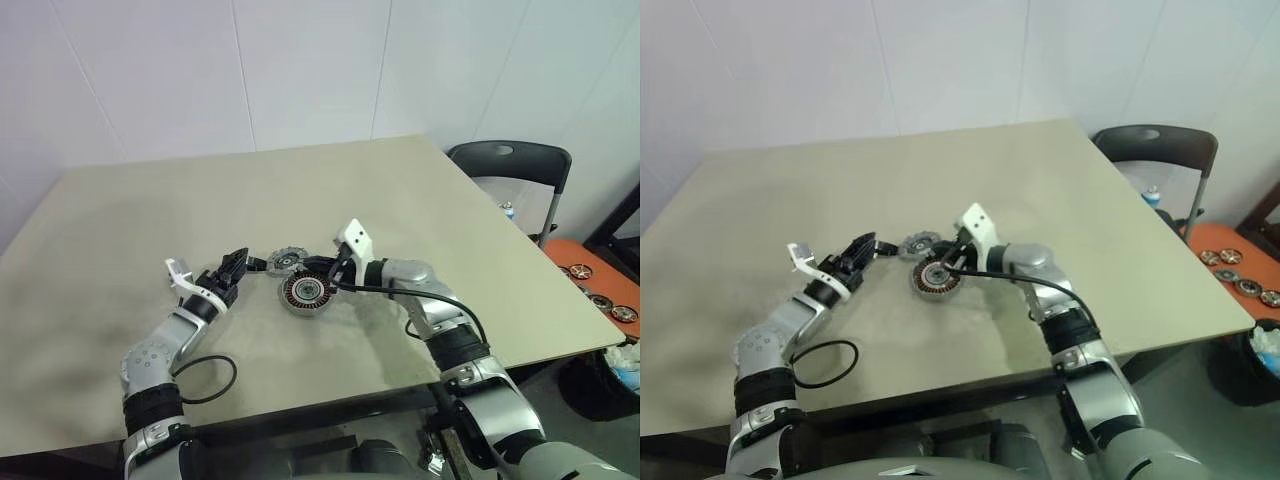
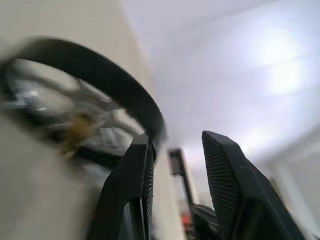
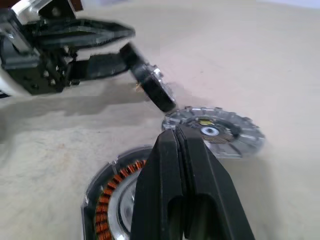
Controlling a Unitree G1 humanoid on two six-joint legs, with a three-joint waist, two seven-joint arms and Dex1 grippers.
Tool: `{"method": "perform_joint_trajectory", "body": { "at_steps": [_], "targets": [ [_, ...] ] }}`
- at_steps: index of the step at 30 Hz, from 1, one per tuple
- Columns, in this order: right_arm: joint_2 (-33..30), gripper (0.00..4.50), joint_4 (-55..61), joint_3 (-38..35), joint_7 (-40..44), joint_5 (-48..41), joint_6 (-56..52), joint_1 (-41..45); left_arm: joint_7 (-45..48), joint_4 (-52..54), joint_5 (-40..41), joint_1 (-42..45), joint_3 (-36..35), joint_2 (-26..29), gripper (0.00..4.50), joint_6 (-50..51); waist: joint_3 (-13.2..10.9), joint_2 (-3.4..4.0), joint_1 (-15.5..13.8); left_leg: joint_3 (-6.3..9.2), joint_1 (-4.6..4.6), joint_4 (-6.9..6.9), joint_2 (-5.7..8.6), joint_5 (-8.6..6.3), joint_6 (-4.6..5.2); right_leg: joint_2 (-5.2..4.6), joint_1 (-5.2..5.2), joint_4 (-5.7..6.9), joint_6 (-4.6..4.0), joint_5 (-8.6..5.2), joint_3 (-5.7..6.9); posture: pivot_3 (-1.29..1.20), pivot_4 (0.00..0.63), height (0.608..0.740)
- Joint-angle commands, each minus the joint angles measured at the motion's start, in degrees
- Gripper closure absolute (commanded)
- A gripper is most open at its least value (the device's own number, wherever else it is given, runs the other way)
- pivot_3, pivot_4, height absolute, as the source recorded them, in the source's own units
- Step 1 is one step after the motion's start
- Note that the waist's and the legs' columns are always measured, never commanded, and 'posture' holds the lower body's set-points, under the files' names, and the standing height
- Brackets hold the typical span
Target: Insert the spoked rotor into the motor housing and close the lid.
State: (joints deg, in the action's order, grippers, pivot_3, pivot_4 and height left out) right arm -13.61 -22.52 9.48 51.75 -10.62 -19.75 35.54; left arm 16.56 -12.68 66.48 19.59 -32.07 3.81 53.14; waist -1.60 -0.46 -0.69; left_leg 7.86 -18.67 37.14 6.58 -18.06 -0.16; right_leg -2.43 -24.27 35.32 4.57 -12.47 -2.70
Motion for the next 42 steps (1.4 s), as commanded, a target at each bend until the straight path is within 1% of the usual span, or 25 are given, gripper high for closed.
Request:
{"method": "perform_joint_trajectory", "body": {
  "at_steps": [1, 7, 14, 17, 20, 26, 29, 32, 35, 38, 41, 42],
  "targets": [
    [-1.96, 4.5, 1.3, -2.22, 0.35, -1.06, 0.12, 0.94, 1.04, -0.08, 0.49, 2.8, 2.79, -0.72, 2.91, 0.58, 0.0, 0.0, 0.01, 0.0, -0.01, 0.0, 0.0, 0.0, 0.0, 0.0, 0.0, -0.01, 0.0, 0.0, 0.0, 0.0, 0.0, 0.74],
    [-2.35, 4.5, 2.93, -2.29, -0.78, -1.23, -0.52, -0.12, -1.0, -2.43, -1.21, 1.46, 2.73, -0.27, 2.91, -1.16, -0.01, 0.0, 0.75, -0.02, 0.0, -0.08, -0.09, 0.15, -0.26, 0.08, -0.09, 0.0, 0.0, 0.0, -0.03, 0.0, 0.0, 0.74],
    [-1.51, 4.5, 1.83, -1.68, -1.54, -0.65, 0.01, 0.08, -0.81, -0.93, -0.78, 0.6, 3.02, 0.92, 2.91, -1.32, 0.0, 0.0, 0.24, -0.04, -0.02, 0.0, -0.06, 0.14, -0.25, 0.05, -0.05, 0.01, 0.0, 0.0, -0.04, 0.0, 0.0, 0.74],
    [-1.06, 4.5, 0.87, -1.52, -1.77, -0.35, 0.64, 0.41, -1.23, 0.87, 0.12, 0.21, 2.87, 0.56, 3.47, -1.41, 0.0, 0.0, 0.03, -0.04, -0.04, 0.0, -0.06, 0.15, -0.26, 0.05, -0.06, 0.0, 0.0, 0.0, -0.04, 0.0, 0.0, 0.74],
    [-0.74, 4.5, 0.29, -1.37, -1.84, -0.02, 1.13, 0.49, -2.71, 2.48, 0.2, -1.08, 2.93, -0.1, 4.48, -1.55, 0.0, 0.0, 0.04, -0.04, -0.07, 0.0, -0.06, 0.15, -0.27, 0.04, -0.08, -0.04, 0.0, 0.0, -0.04, 0.0, 0.0, 0.74],
    [-0.15, 4.5, -1.27, -1.12, -1.82, 0.52, 2.05, 1.19, -3.37, 4.99, -0.07, -3.69, 3.39, -0.4, 4.48, -2.12, 0.0, 0.0, 0.07, -0.04, -0.09, -0.01, -0.06, 0.15, -0.27, 0.04, -0.1, -0.05, 0.0, 0.0, -0.04, 0.0, 0.0, 0.74],
    [0.07, 4.5, -1.79, -1.07, -1.63, 0.69, 2.3, 1.27, -0.32, 7.69, -0.1, -3.98, 3.23, 1.59, 4.48, -3.41, -0.01, -0.01, 0.1, -0.04, -0.09, -0.01, -0.06, 0.15, -0.26, 0.05, -0.1, -0.03, 0.0, 0.0, -0.04, 0.0, 0.0, 0.74],
    [0.15, 4.5, -1.76, -0.79, -1.61, 0.85, 2.34, 0.88, 5.14, 11.6, -2.75, -5.62, 5.2, 6.89, 4.48, -3.95, -0.01, 0.0, 0.33, -0.04, -0.08, -0.02, -0.07, 0.15, -0.27, 0.06, -0.11, -0.02, 0.0, 0.0, -0.04, 0.0, 0.0, 0.74],
    [0.19, 4.5, -1.71, -0.47, -1.68, 1.1, 2.41, 0.5, 8.9, 13.34, -9.04, -7.7, 8.41, 13.74, 4.48, -6.04, -0.01, 0.04, 0.48, -0.06, -0.08, -0.06, -0.07, 0.16, -0.28, 0.07, -0.15, -0.01, -0.01, 0.0, -0.06, 0.0, 0.0, 0.74],
    [0.25, 4.5, -1.84, -0.45, -1.73, 1.25, 2.45, 0.54, 10.4, 12.26, -15.35, -8.92, 11.04, 18.98, 3.87, -8.52, -0.01, 0.04, 0.38, -0.08, -0.08, -0.06, -0.06, 0.15, -0.27, 0.07, -0.15, 0.0, -0.01, 0.0, -0.07, 0.0, 0.0, 0.74],
    [0.36, 4.5, -2.0, -0.31, -1.85, 1.5, 2.57, 0.59, 11.67, 10.81, -22.53, -9.33, 15.05, 22.24, 2.87, -11.92, -0.02, 0.05, 0.05, -0.07, -0.07, -0.06, -0.06, 0.15, -0.27, 0.07, -0.14, 0.01, -0.01, 0.0, -0.07, 0.0, 0.0, 0.74],
    [0.41, 4.5, -1.98, -0.26, -1.89, 1.56, 2.59, 0.57, 10.95, 9.67, -26.46, -9.1, 16.93, 22.88, 2.54, -14.48, -0.02, 0.05, -0.05, -0.07, -0.08, -0.06, -0.06, 0.15, -0.27, 0.07, -0.15, 0.01, -0.01, 0.0, -0.07, 0.0, 0.0, 0.74]
  ]
}}
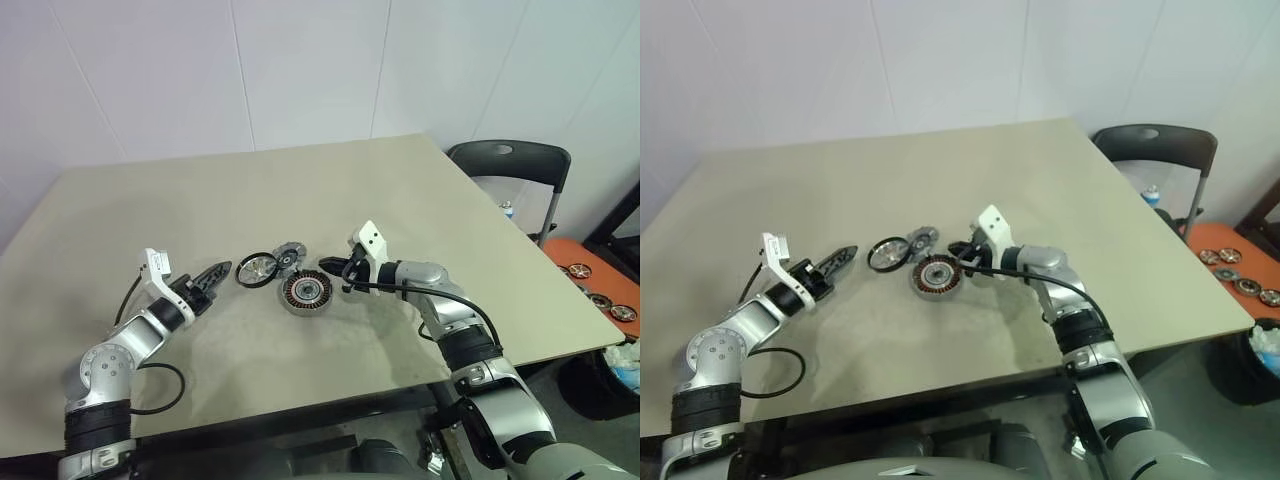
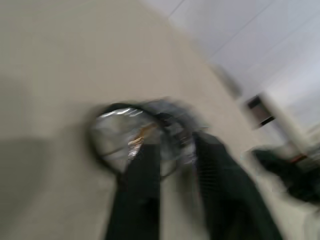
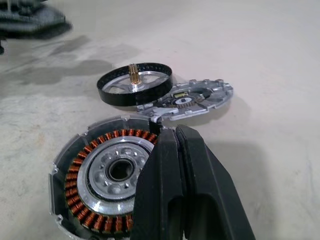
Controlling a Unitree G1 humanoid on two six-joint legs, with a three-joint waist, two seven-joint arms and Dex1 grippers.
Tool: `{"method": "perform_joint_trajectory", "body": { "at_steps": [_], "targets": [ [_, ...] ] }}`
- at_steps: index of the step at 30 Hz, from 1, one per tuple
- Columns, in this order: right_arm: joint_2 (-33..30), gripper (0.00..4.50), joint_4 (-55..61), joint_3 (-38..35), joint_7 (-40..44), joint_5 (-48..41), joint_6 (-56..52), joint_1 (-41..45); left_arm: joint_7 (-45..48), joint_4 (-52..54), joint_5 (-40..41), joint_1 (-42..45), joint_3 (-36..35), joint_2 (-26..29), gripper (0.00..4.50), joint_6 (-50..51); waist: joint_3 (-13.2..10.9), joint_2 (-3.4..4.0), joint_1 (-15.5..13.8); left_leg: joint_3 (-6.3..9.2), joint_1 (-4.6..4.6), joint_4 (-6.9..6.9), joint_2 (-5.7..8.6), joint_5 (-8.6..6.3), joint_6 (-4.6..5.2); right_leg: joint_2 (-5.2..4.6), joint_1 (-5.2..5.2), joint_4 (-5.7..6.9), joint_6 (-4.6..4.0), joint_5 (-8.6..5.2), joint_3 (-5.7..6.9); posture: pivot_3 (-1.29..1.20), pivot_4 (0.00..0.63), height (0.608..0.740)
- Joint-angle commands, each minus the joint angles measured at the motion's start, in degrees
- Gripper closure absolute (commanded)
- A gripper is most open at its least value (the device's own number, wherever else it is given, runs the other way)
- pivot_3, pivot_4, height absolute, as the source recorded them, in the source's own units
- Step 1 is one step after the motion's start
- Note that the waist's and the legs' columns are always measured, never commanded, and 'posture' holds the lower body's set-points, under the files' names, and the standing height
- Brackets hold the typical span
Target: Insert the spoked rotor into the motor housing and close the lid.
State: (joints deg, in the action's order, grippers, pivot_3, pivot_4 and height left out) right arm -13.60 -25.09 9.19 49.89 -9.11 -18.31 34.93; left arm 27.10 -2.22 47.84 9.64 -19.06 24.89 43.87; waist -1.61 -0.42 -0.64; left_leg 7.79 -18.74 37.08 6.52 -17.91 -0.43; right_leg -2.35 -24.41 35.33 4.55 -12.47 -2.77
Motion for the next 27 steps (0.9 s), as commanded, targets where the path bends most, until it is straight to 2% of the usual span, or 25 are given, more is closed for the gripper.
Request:
{"method": "perform_joint_trajectory", "body": {
  "at_steps": [1, 3, 7, 13, 16, 20, 24, 27],
  "targets": [
    [0.47, 4.5, 0.63, 0.06, -0.06, 0.07, 1.16, 1.16, -0.64, -2.01, -11.62, 1.19, 5.57, 2.22, 2.21, -7.74, 0.0, 0.01, -0.11, 0.0, 0.0, 0.0, 0.0, 0.0, 0.01, 0.0, 0.0, 0.0, 0.0, 0.0, 0.0, 0.0, 0.0, 0.74],
    [0.64, 4.5, 0.84, 0.14, -0.17, 0.04, 1.11, 1.02, 0.29, -3.56, -18.45, 1.48, 10.04, 2.79, 1.53, -13.75, 0.0, 0.01, -0.06, 0.0, 0.01, 0.0, 0.01, 0.0, 0.0, -0.01, 0.01, 0.0, 0.0, 0.0, 0.0, 0.0, 0.0, 0.74],
    [0.82, 4.5, 0.65, 0.18, -0.3, -0.04, 1.12, 1.16, 7.35, -3.19, -30.07, 1.02, 20.93, 4.0, 1.53, -27.27, 0.0, 0.02, -0.09, -0.01, -0.05, -0.02, 0.01, 0.0, -0.01, -0.03, -0.03, -0.02, 0.0, 0.0, 0.0, 0.0, 0.0, 0.74],
    [0.91, 4.5, 0.68, 0.02, -0.69, -0.03, 1.18, 1.28, 9.69, -9.74, -41.75, 5.85, 28.65, 3.66, 1.53, -40.48, 0.0, 0.02, -0.09, -0.01, -0.07, -0.02, 0.01, -0.15, 0.27, -0.03, -0.07, 0.01, -0.01, 0.01, 0.01, 0.0, 0.0, 0.74],
    [0.93, 4.5, 1.16, -0.17, -1.06, -0.12, 1.15, 1.2, 9.39, -14.57, -46.57, 7.85, 30.62, 4.52, 1.53, -44.2, 0.01, 0.04, -0.08, 0.0, -0.04, -0.01, 0.0, -0.15, 0.28, -0.03, -0.06, 0.06, -0.04, 0.03, 0.02, 0.0, 0.0, 0.74],
    [0.93, 4.5, 2.14, -0.23, -1.46, -0.34, 0.9, 0.9, 2.78, -23.66, -56.11, 11.46, 32.8, 6.35, 1.53, -47.2, 0.02, 0.04, -0.07, 0.0, 0.02, -0.01, 0.0, -0.14, 0.28, -0.02, -0.04, 0.1, -0.04, 0.04, 0.01, 0.0, 0.0, 0.74],
    [1.2, 4.5, 2.61, -0.14, -1.73, -0.42, 0.81, 0.55, 1.15, -26.98, -58.43, 12.25, 33.3, 6.48, 1.53, -50.04, 0.03, 0.05, 0.22, -0.01, 0.33, 0.0, -0.02, -0.11, 0.21, 0.01, 0.22, 0.23, -0.09, 0.07, 0.01, 0.0, 0.0, 0.74],
    [1.3, 4.5, 2.41, 0.02, -1.88, -0.29, 1.02, 0.35, 2.15, -25.74, -57.84, 11.27, 32.95, 6.31, 1.53, -52.88, 0.03, 0.05, 0.37, -0.01, 0.41, 0.03, -0.08, -0.06, 0.14, 0.06, 0.26, 0.34, -0.11, 0.09, 0.0, 0.0, 0.0, 0.74]
  ]
}}
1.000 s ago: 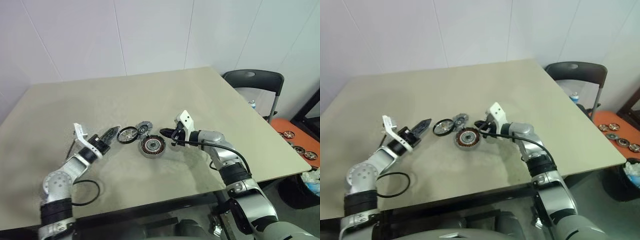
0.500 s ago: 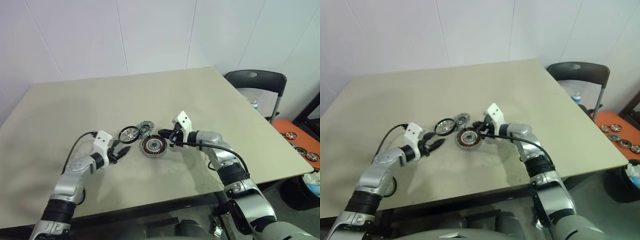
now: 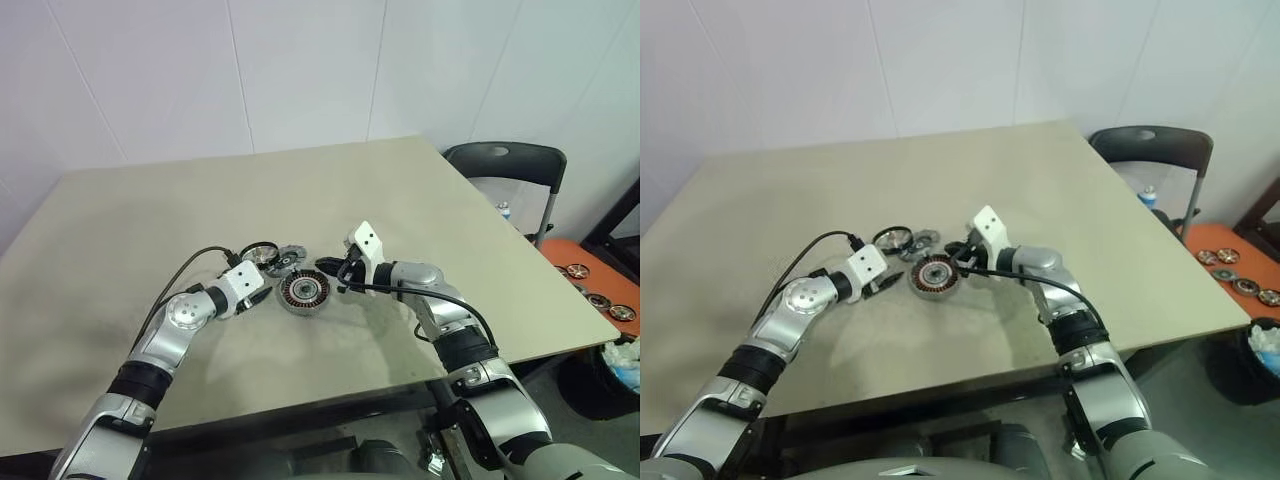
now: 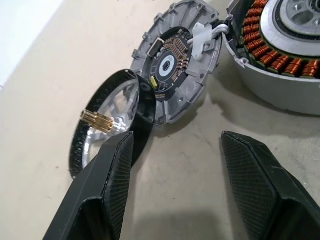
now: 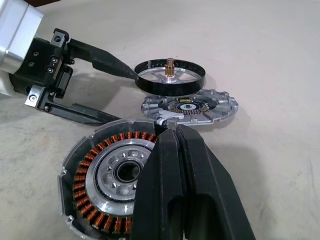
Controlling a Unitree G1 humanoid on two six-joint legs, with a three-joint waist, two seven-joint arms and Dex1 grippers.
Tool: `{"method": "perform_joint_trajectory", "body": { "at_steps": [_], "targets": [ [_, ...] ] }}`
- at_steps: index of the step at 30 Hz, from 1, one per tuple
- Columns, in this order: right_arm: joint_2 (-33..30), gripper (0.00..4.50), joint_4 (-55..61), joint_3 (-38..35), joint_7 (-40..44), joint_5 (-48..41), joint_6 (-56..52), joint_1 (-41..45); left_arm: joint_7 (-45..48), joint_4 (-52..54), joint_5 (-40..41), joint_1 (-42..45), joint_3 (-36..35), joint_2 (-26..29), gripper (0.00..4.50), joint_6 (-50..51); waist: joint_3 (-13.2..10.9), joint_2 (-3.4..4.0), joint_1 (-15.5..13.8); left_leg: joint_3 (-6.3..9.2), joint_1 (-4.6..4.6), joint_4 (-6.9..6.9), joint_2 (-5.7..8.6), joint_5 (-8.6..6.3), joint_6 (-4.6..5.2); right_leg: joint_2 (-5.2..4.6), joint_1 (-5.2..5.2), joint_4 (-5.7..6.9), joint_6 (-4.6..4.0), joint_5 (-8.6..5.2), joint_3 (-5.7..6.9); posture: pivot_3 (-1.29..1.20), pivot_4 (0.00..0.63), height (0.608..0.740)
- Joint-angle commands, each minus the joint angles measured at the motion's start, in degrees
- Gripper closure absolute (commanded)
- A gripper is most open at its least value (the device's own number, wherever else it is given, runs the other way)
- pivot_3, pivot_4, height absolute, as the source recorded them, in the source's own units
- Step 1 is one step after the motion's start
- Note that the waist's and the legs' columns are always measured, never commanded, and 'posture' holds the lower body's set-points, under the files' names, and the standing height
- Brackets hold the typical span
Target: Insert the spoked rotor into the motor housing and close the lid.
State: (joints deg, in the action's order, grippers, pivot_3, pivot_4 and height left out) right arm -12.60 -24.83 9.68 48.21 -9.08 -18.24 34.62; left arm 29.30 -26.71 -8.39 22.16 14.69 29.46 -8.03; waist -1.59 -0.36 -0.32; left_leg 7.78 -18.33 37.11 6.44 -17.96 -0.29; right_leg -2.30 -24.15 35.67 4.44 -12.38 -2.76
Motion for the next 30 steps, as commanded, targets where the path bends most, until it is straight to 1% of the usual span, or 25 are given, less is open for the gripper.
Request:
{"method": "perform_joint_trajectory", "body": {
  "at_steps": [1, 6, 7, 9, 11, 12, 17, 22, 25, 27, 30],
  "targets": [
    [0.32, 4.5, 1.87, -0.44, -0.23, -0.26, 1.07, 0.73, 1.12, -0.26, -0.65, -1.8, -1.03, 1.67, 1.53, -1.84, 0.0, 0.0, 0.15, 0.0, 0.0, 0.01, -0.01, 0.0, -0.01, 0.0, -0.01, 0.03, 0.0, 0.0, 0.0, 0.0, 0.0, 0.74],
    [0.6, 4.5, 1.11, -0.23, -0.29, -0.01, 1.38, 1.15, 1.62, 1.15, 0.29, -3.57, -2.85, 2.03, 1.53, -0.89, 0.0, 0.0, 0.9, 0.0, -0.09, -0.03, 0.0, 0.0, 0.01, -0.01, -0.14, 0.05, -0.01, 0.0, -0.01, 0.0, 0.0, 0.74],
    [0.72, 4.5, 0.9, -0.17, -0.3, 0.06, 1.5, 1.27, 0.54, 0.76, -0.53, -3.47, -3.21, 2.22, 1.19, -0.75, 0.0, 0.0, 1.01, -0.01, -0.1, -0.03, 0.01, -0.01, 0.02, -0.02, -0.15, 0.01, -0.01, 0.0, -0.01, 0.0, 0.0, 0.74],
    [0.93, 4.5, 0.66, -0.03, -0.28, 0.14, 1.67, 1.46, -3.2, -0.61, -3.01, -2.62, -3.82, 2.63, 0.71, -0.5, 0.0, 0.0, 1.04, -0.01, -0.1, -0.04, 0.02, -0.02, 0.04, -0.02, -0.15, 0.0, -0.01, 0.0, -0.01, 0.0, 0.0, 0.74],
    [1.09, 4.5, 0.71, 0.06, -0.28, 0.17, 1.73, 1.55, -7.68, -2.78, -5.66, -1.3, -3.93, 3.12, 0.05, -0.51, 0.0, 0.0, 0.98, 0.0, -0.09, -0.03, 0.02, -0.02, 0.03, -0.02, -0.14, 0.01, -0.01, 0.01, -0.01, 0.0, 0.0, 0.74],
    [1.16, 4.5, 0.7, 0.04, -0.29, 0.17, 1.79, 1.62, -9.12, -3.64, -6.75, -0.62, -3.72, 3.36, 0.01, -0.36, 0.0, -0.01, 0.99, 0.0, -0.07, -0.02, 0.01, -0.01, 0.02, -0.01, -0.13, 0.04, -0.01, 0.01, -0.01, 0.0, 0.0, 0.74],
    [1.35, 4.5, 1.52, -0.14, -0.46, 0.1, 1.78, 1.65, -9.49, -8.01, -9.85, 2.11, -1.04, 3.25, 0.01, -0.4, 0.01, -0.01, 1.07, 0.0, 0.02, 0.03, 0.0, 0.04, -0.06, 0.02, -0.12, 0.3, -0.01, 0.0, 0.0, 0.0, 0.0, 0.74],
    [1.61, 4.5, 2.45, -0.31, -0.92, -0.25, 1.33, 1.37, -8.97, -16.47, -12.53, 6.89, 2.52, 1.45, 0.01, -3.57, 0.02, -0.01, 0.88, 0.01, 0.11, 0.09, 0.0, 0.1, -0.16, 0.01, 0.0, 0.36, -0.01, 0.01, 0.01, 0.0, 0.0, 0.74],
    [2.08, 4.5, 3.42, -0.03, -1.26, -0.35, 0.89, 0.72, -8.21, -23.76, -14.44, 11.0, 5.22, 0.03, 0.01, -6.74, 0.02, 0.03, 0.56, 0.05, 0.35, 0.12, 0.0, 0.12, -0.18, -0.03, 0.35, 0.35, 0.0, 0.0, 0.13, 0.0, 0.0, 0.74],
    [2.29, 4.5, 3.74, -0.28, -1.77, -0.39, 0.92, 0.61, -6.95, -27.89, -14.93, 12.85, 6.19, -0.35, 0.01, -8.34, 0.01, 0.06, 0.09, 0.07, 0.81, 0.07, -0.04, 0.11, -0.18, -0.05, 0.88, 0.25, 0.23, -0.15, 0.25, 0.0, 0.0, 0.74],
    [2.36, 4.5, 4.43, -0.82, -2.55, -0.51, 0.83, 0.48, -4.6, -32.29, -14.39, 14.72, 6.58, -0.33, 0.6, -10.43, 0.03, 0.05, -0.16, 0.07, 0.98, 0.07, -0.07, 0.11, -0.17, -0.06, 1.16, 0.13, 0.27, -0.19, 0.31, 0.0, 0.0, 0.74]
  ]
}}
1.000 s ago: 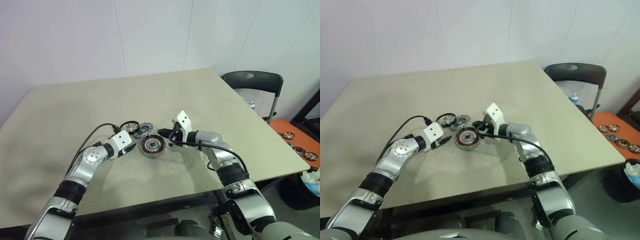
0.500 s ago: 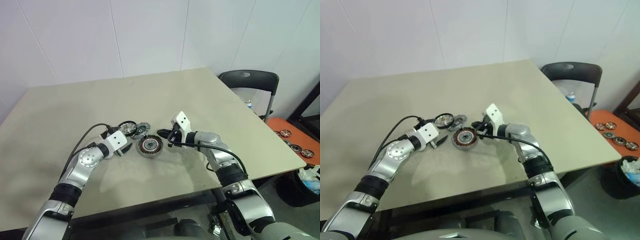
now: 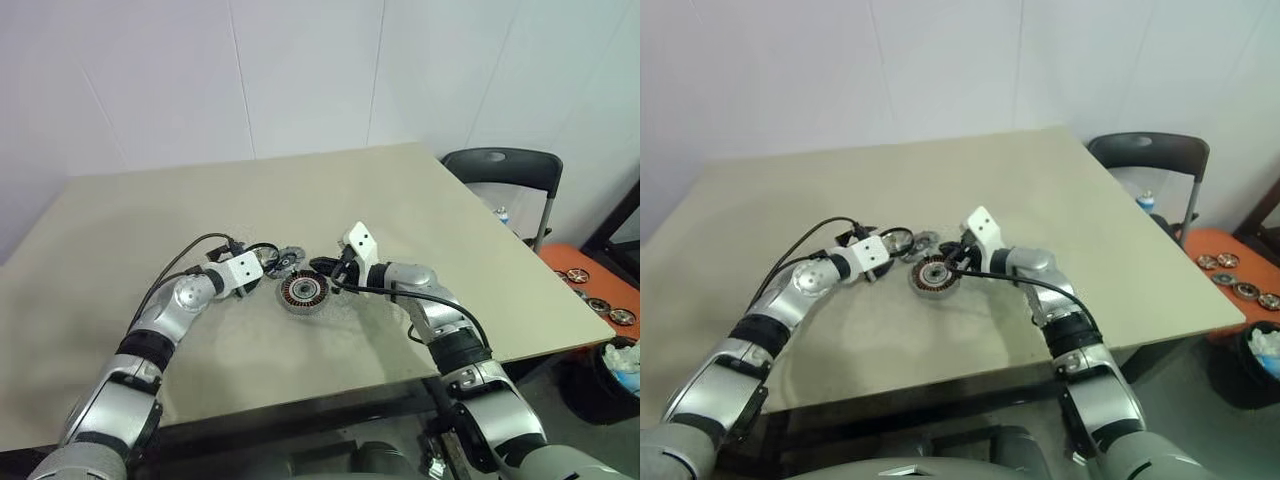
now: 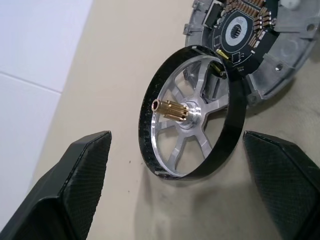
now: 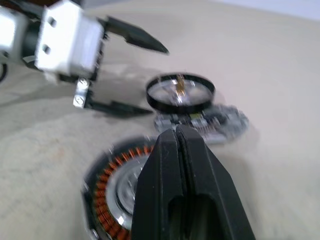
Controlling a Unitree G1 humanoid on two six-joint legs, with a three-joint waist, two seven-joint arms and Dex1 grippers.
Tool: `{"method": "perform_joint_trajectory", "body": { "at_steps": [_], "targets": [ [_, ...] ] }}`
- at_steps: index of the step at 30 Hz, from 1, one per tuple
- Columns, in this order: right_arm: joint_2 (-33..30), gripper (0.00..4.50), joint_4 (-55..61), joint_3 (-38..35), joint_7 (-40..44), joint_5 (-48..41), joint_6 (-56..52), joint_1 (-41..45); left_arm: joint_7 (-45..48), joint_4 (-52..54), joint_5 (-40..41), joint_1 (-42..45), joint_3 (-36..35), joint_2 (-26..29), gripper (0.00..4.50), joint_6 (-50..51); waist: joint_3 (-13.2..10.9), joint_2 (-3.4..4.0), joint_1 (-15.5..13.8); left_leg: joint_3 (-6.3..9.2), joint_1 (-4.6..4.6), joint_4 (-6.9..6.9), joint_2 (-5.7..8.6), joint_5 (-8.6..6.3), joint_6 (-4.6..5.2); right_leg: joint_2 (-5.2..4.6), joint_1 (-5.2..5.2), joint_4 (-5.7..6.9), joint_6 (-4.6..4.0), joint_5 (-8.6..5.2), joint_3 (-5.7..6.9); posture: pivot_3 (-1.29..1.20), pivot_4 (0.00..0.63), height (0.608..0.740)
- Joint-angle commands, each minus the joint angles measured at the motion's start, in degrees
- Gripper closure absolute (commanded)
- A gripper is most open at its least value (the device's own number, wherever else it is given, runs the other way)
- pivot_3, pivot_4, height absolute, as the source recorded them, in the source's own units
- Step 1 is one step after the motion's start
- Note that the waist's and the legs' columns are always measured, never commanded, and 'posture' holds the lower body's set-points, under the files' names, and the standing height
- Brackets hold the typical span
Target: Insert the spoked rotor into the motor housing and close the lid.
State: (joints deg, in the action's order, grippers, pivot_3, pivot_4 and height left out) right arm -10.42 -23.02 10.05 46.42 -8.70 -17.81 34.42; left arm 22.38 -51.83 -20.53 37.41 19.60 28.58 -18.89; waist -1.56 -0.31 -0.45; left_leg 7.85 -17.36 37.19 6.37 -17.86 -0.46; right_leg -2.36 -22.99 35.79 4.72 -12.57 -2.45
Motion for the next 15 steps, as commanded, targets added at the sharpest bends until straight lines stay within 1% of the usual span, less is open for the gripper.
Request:
{"method": "perform_joint_trajectory", "body": {
  "at_steps": [1, 5, 10, 11, 12, 15],
  "targets": [
    [0.14, 4.5, 2.81, -1.38, -1.07, -0.89, 0.44, 0.58, 3.09, -8.06, -2.06, -0.18, 1.67, 0.57, 0.95, -0.2, 0.01, 0.0, -0.07, 0.0, 0.0, 0.01, -0.01, 0.0, 0.0, 0.0, 0.0, 0.0, 0.0, 0.0, 0.0, 0.0, 0.0, 0.74],
    [0.06, 4.5, 2.83, -1.81, -1.96, -1.01, 0.6, 0.58, 5.6, -9.91, -1.26, -0.01, 1.04, 1.02, 2.33, -1.85, 0.01, 0.0, -0.07, 0.0, -0.03, 0.0, -0.05, 0.0, 0.0, 0.03, -0.08, 0.0, 0.0, 0.01, 0.0, 0.0, 0.0, 0.74],
    [0.24, 4.5, 2.67, -1.63, -2.29, -0.94, 0.72, 0.29, 7.19, -9.82, -0.21, -2.01, 0.05, 1.2, 4.07, -3.3, 0.02, 0.02, 0.21, 0.0, -0.06, -0.05, -0.11, 0.0, 0.0, 0.07, -0.14, 0.01, 0.0, 0.02, -0.01, 0.0, 0.0, 0.74],
    [0.29, 4.5, 2.41, -1.61, -2.39, -0.88, 0.8, 0.36, 7.55, -9.61, 0.19, -2.45, -0.22, 1.16, 4.32, -3.55, 0.06, 0.08, 0.36, 0.0, -0.06, -0.07, -0.12, 0.0, 0.0, 0.07, -0.14, -0.01, 0.0, 0.02, -0.01, 0.0, 0.0, 0.74],
    [0.31, 4.5, 2.27, -1.6, -2.42, -0.87, 0.84, 0.43, 7.81, -9.17, 0.72, -2.9, -0.66, 1.19, 4.47, -3.77, 0.12, 0.18, 0.55, -0.01, -0.06, -0.11, -0.13, 0.0, 0.0, 0.08, -0.15, -0.04, 0.0, 0.01, -0.01, 0.0, 0.0, 0.74],
    [0.36, 4.5, 1.45, -1.57, -2.37, -0.76, 1.19, 0.82, 8.14, -7.88, 3.07, -3.85, -3.16, 1.44, 4.47, -3.87, 0.27, 0.43, 1.22, -0.01, -0.09, -0.23, -0.13, -0.01, 0.02, 0.07, -0.15, -0.24, 0.0, 0.01, -0.01, 0.0, 0.0, 0.74]
  ]
}}
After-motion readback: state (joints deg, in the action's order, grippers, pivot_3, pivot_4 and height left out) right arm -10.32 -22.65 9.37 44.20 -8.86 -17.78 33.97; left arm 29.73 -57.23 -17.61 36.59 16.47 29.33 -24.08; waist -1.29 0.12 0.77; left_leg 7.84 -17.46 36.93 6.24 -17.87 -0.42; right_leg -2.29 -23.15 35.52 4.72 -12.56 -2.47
